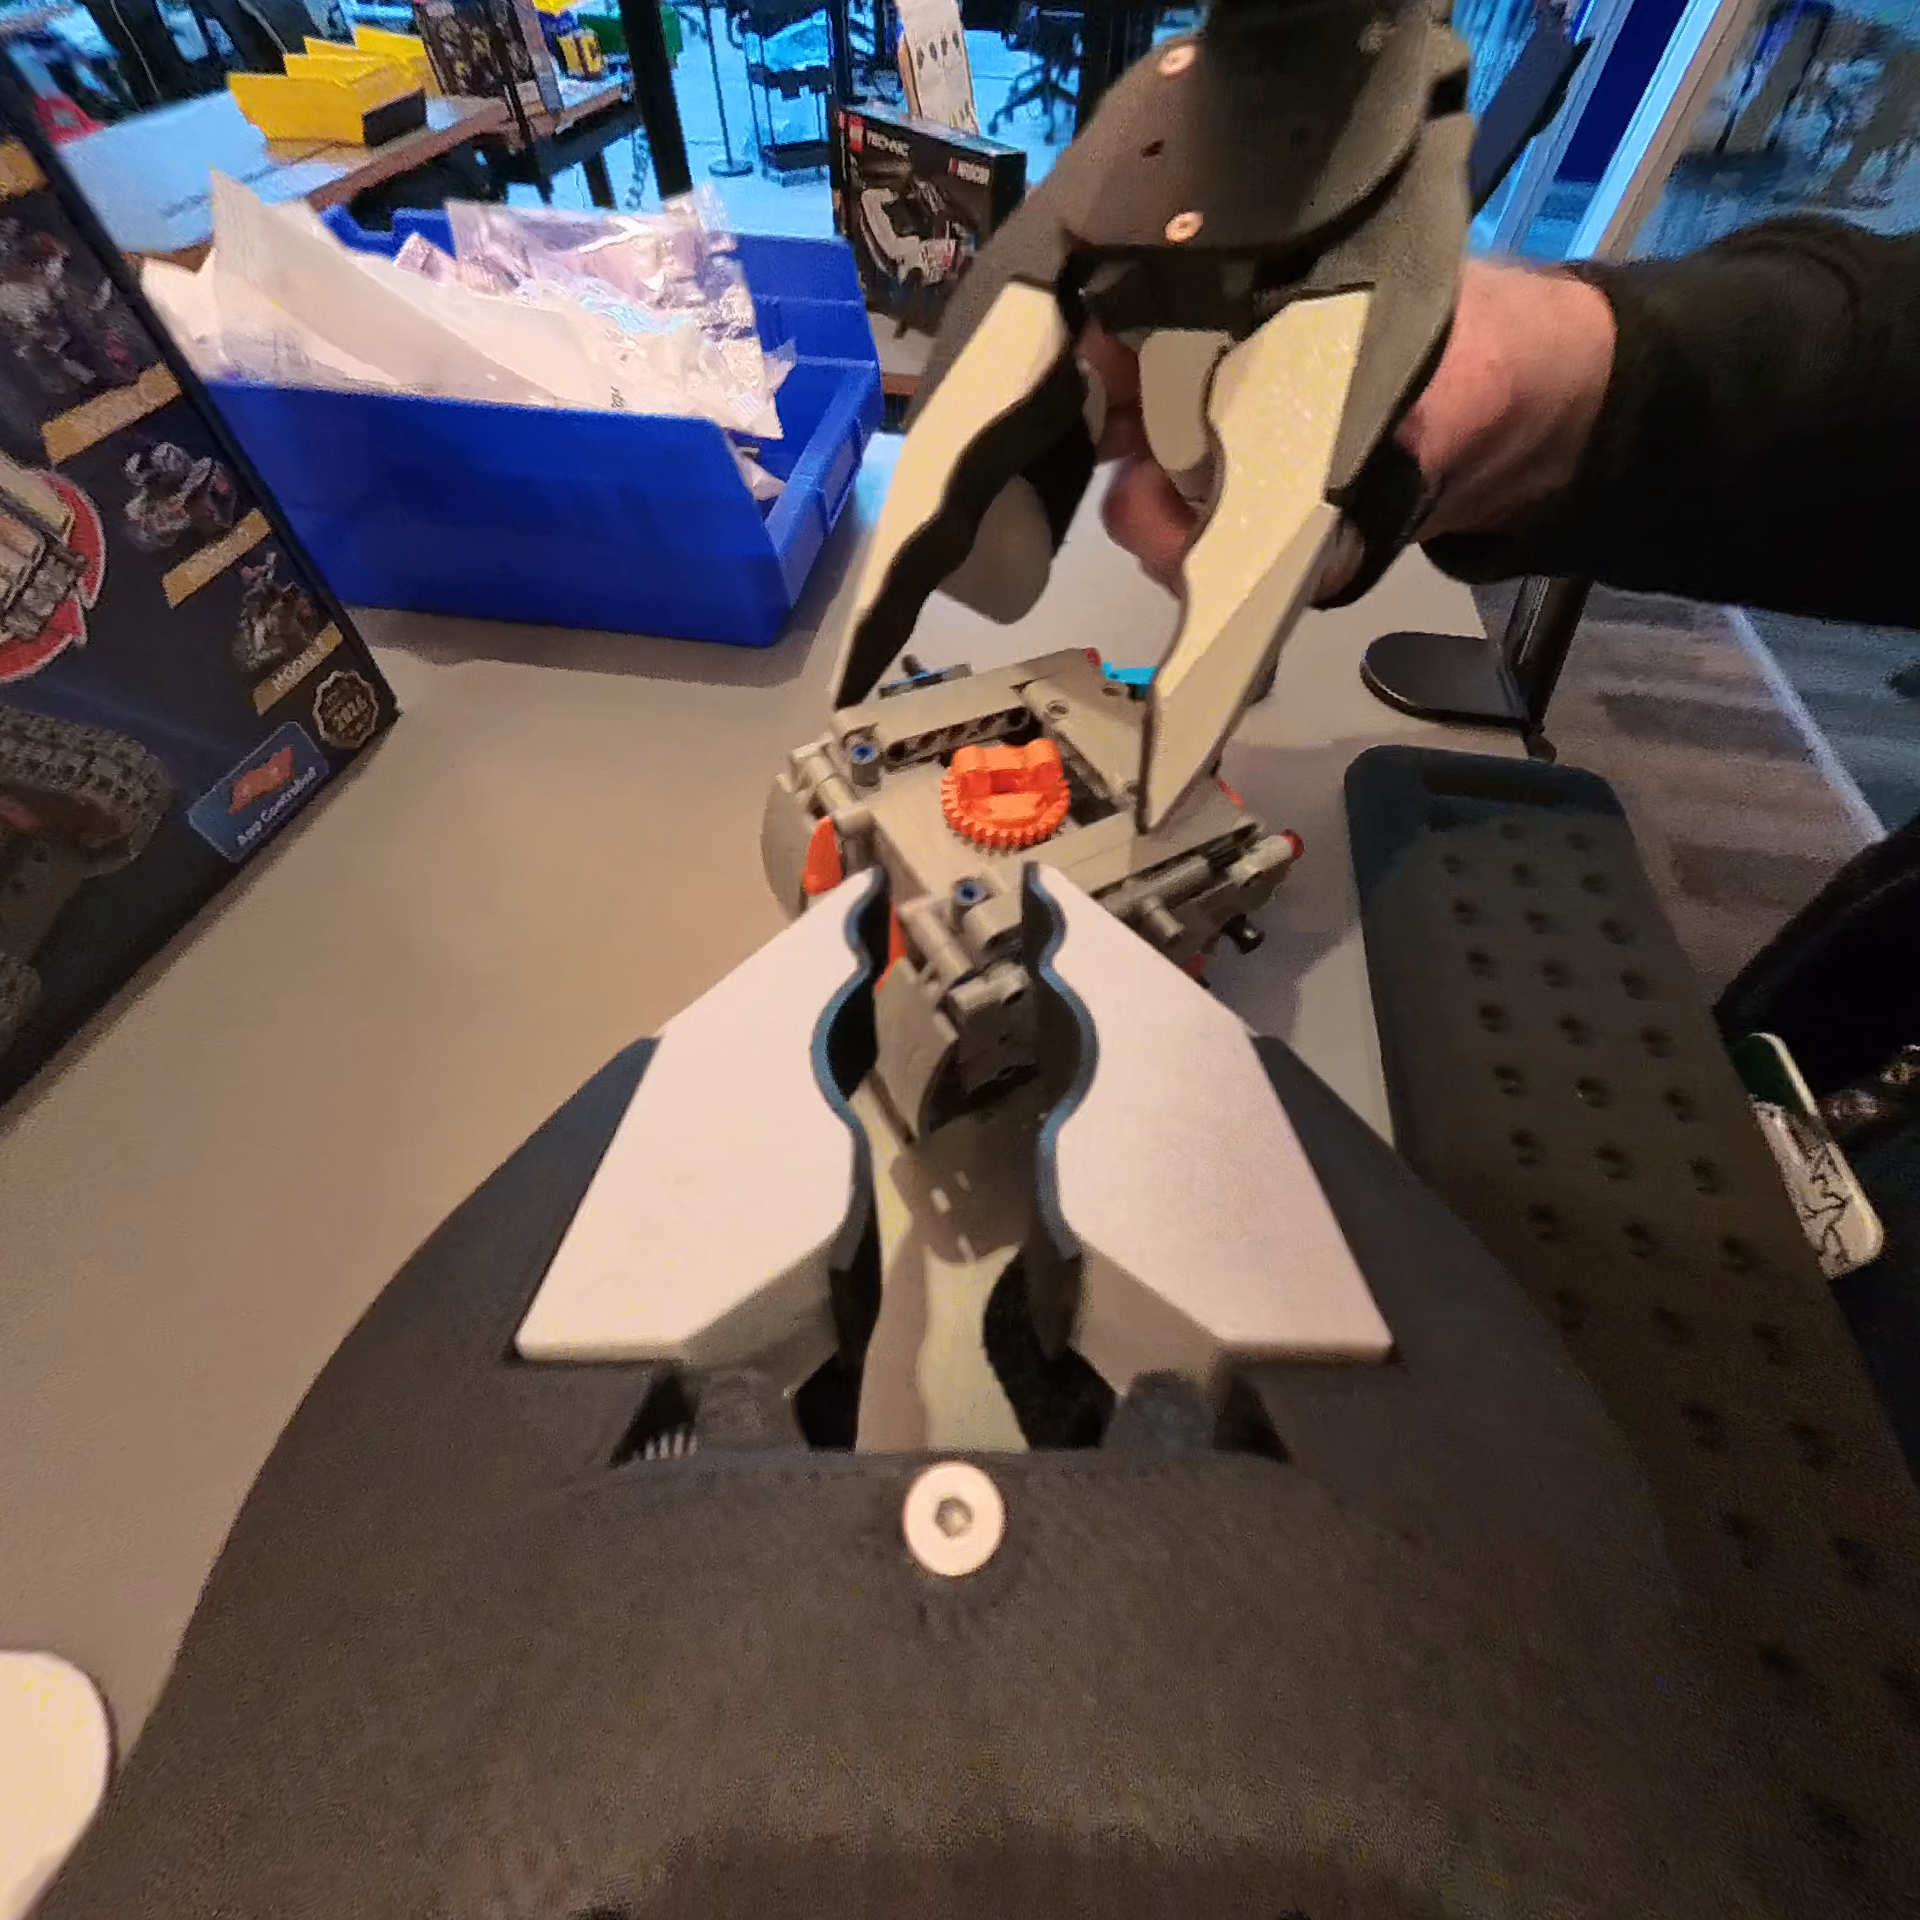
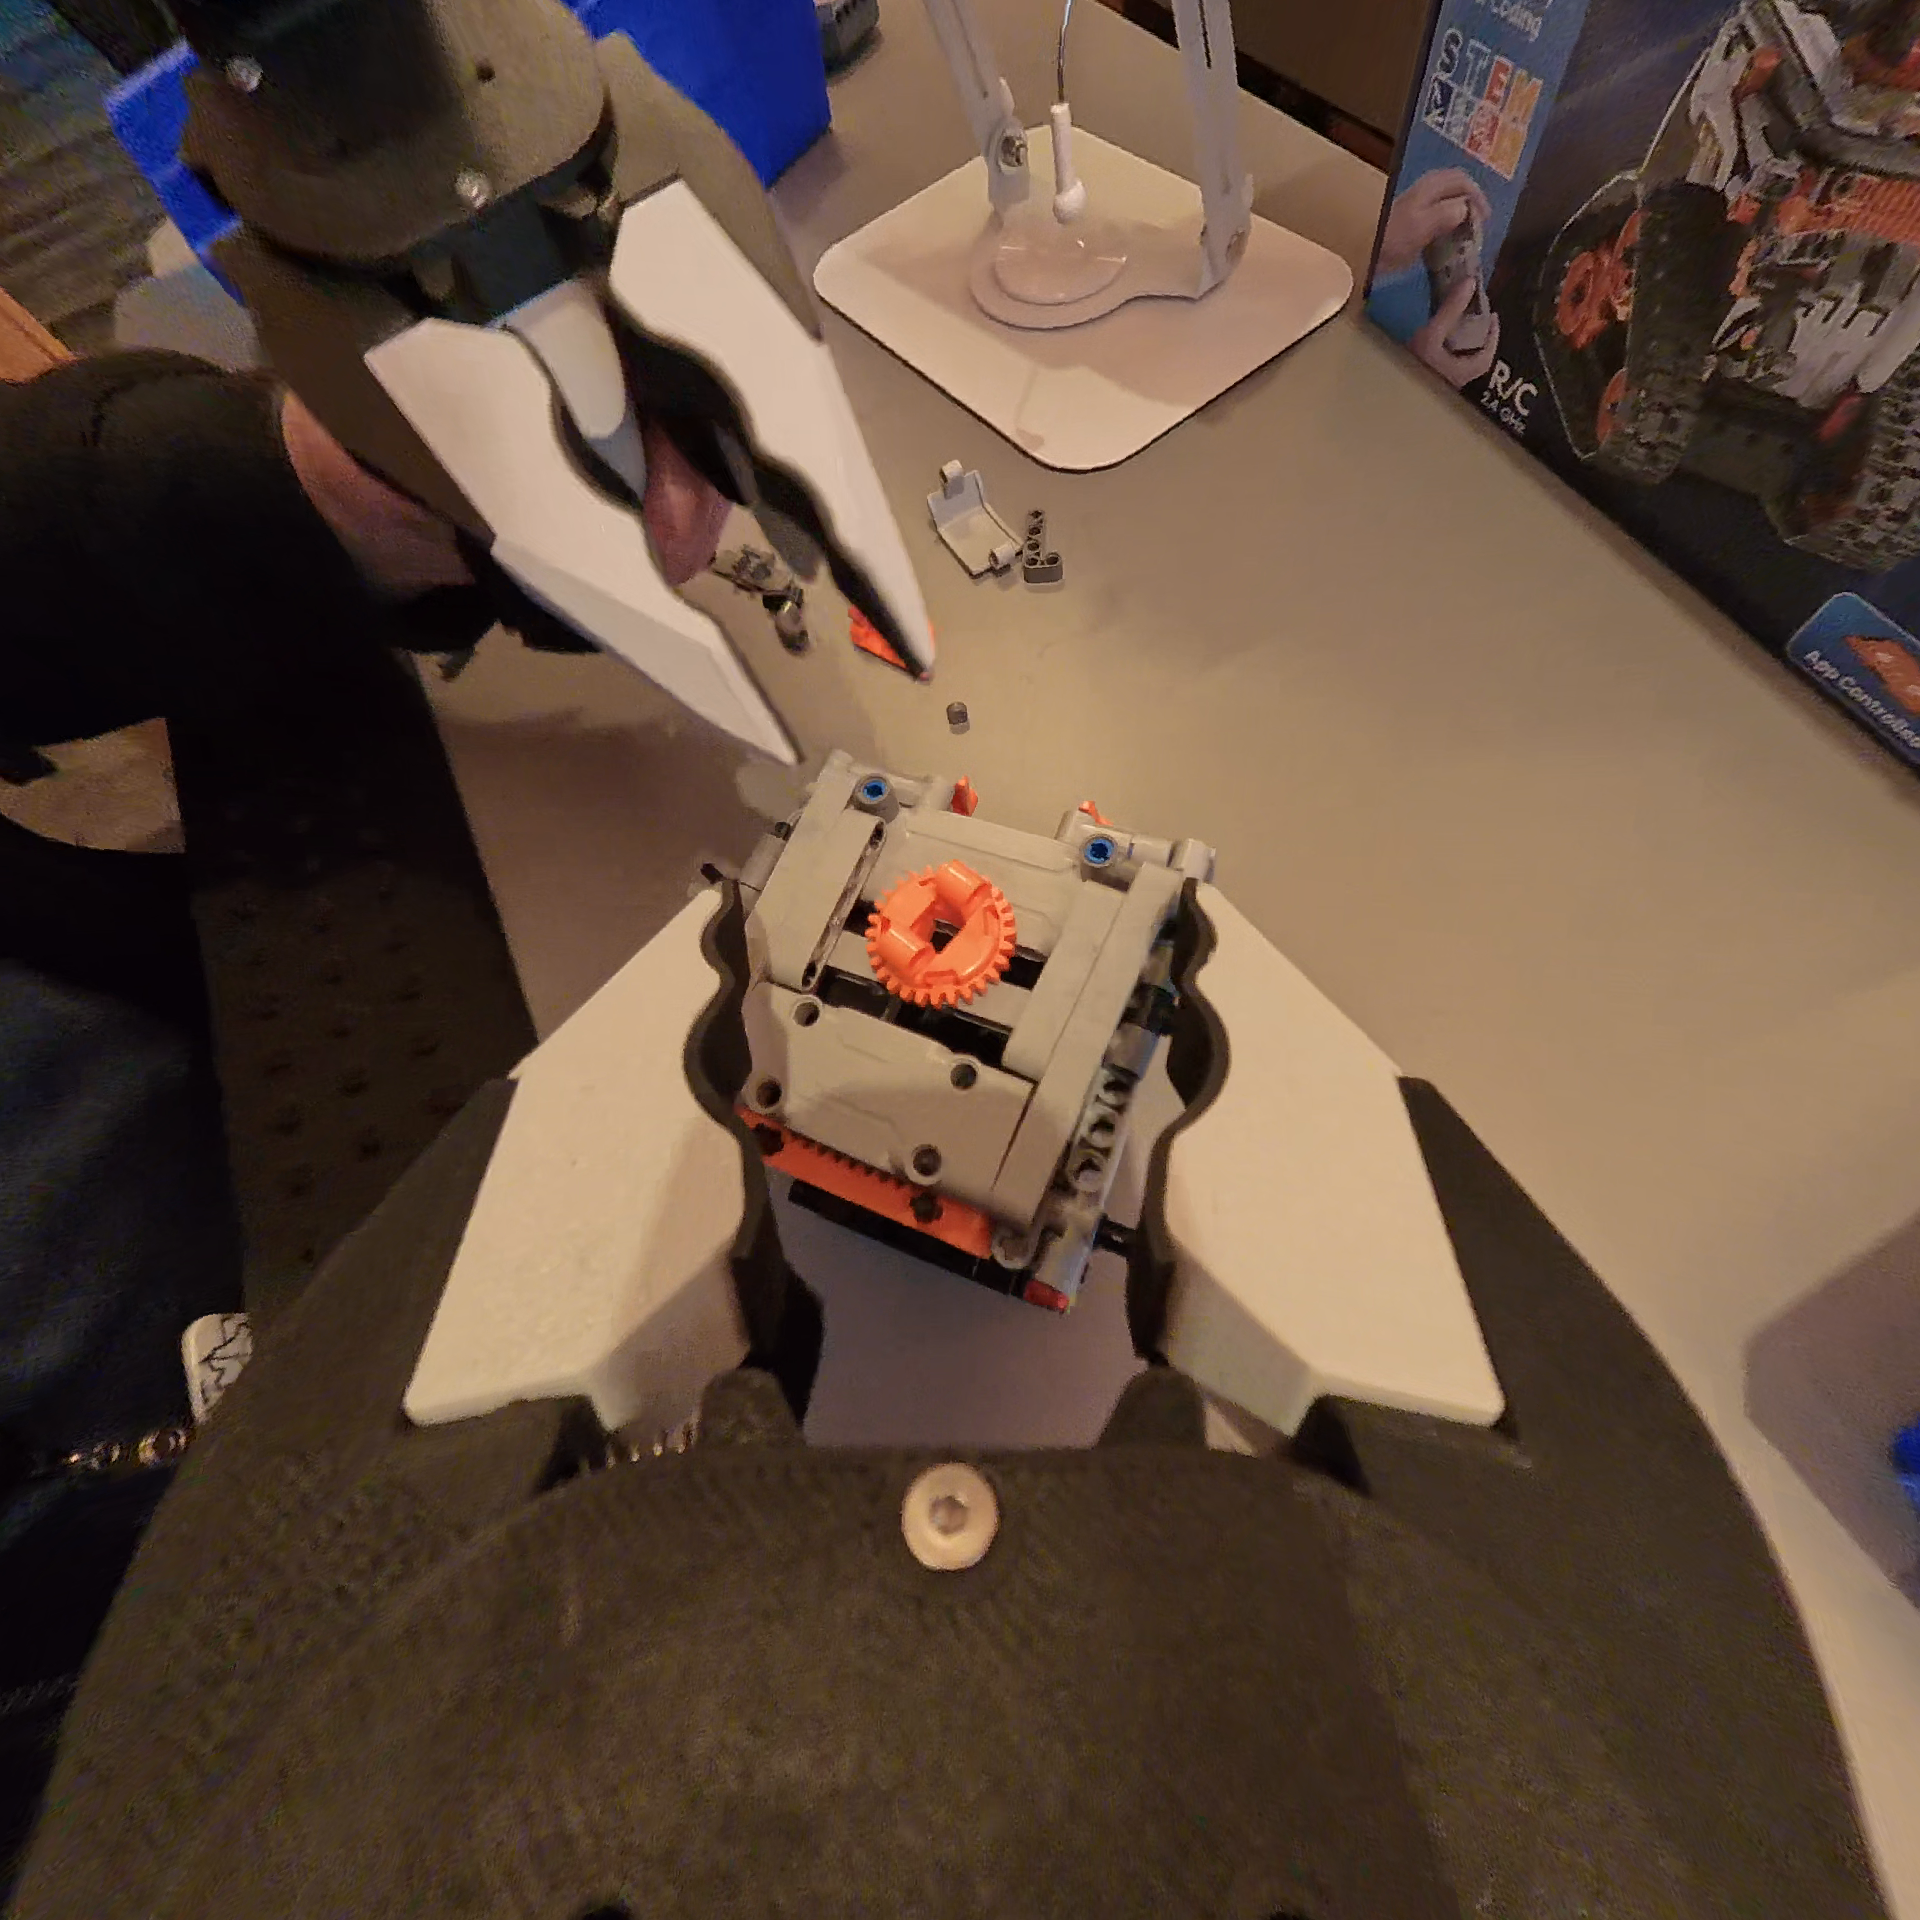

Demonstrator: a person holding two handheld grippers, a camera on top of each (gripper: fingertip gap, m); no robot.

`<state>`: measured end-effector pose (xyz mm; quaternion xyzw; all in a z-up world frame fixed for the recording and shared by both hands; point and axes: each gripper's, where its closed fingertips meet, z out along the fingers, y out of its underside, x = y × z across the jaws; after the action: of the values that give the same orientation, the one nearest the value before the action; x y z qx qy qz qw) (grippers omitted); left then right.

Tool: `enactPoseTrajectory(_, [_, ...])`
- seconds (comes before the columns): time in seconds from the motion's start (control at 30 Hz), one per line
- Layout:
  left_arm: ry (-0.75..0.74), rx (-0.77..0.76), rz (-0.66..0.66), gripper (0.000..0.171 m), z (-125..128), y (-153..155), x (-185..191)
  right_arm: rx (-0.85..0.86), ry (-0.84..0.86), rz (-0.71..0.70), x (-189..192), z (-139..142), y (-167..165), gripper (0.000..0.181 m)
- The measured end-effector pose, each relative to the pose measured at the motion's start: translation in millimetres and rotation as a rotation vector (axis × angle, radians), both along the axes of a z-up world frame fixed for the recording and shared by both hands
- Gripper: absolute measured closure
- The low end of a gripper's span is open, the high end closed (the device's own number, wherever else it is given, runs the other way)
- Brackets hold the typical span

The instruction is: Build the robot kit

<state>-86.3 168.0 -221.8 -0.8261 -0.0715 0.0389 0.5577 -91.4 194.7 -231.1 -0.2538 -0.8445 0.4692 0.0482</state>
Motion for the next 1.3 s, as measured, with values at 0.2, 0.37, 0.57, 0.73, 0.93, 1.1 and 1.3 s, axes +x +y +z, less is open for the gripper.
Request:
enactPoseTrajectory(0.2, [-0.017, -0.049, -0.077, 0.154, -8.6, 7.8, 4.9, 0.040, 0.022, -0.011, -0.7, -5.1, -8.9, 0.106])
enactPoseTrajectory(0.37, [-0.005, -0.054, -0.044, 0.171, -17.6, 13.0, 2.0, -0.007, -0.011, 0.032, 4.4, -6.1, -13.8, 0.128])
enactPoseTrajectory(0.57, [-0.141, 0.005, -0.081, 0.131, -5.7, -1.1, 1.0, -0.003, -0.002, 0.063, 9.3, 1.8, -11.2, 0.121])
enactPoseTrajectory(0.73, [-0.144, -0.054, -0.283, 0.099, 2.6, 0.9, 9.6, 0.045, -0.046, 0.058, 34.0, 5.6, -10.6, 0.092])
enactPoseTrajectory(0.93, [-0.046, -0.202, -0.494, 0.085, -11.4, 16.8, 15.2, 0.187, 0.116, -0.030, 39.6, -5.7, -7.9, 0.098])
enactPoseTrajectory(1.1, [-0.092, -0.222, -0.609, 0.088, -16.1, 19.2, 18.1, 0.097, 0.112, 0.002, 37.8, -3.6, -4.0, 0.101])
enactPoseTrajectory(1.3, [-0.054, -0.220, -0.598, 0.094, -15.9, 19.1, 21.5, 0.057, 0.118, 0.084, 39.8, -3.4, -1.9, 0.102])
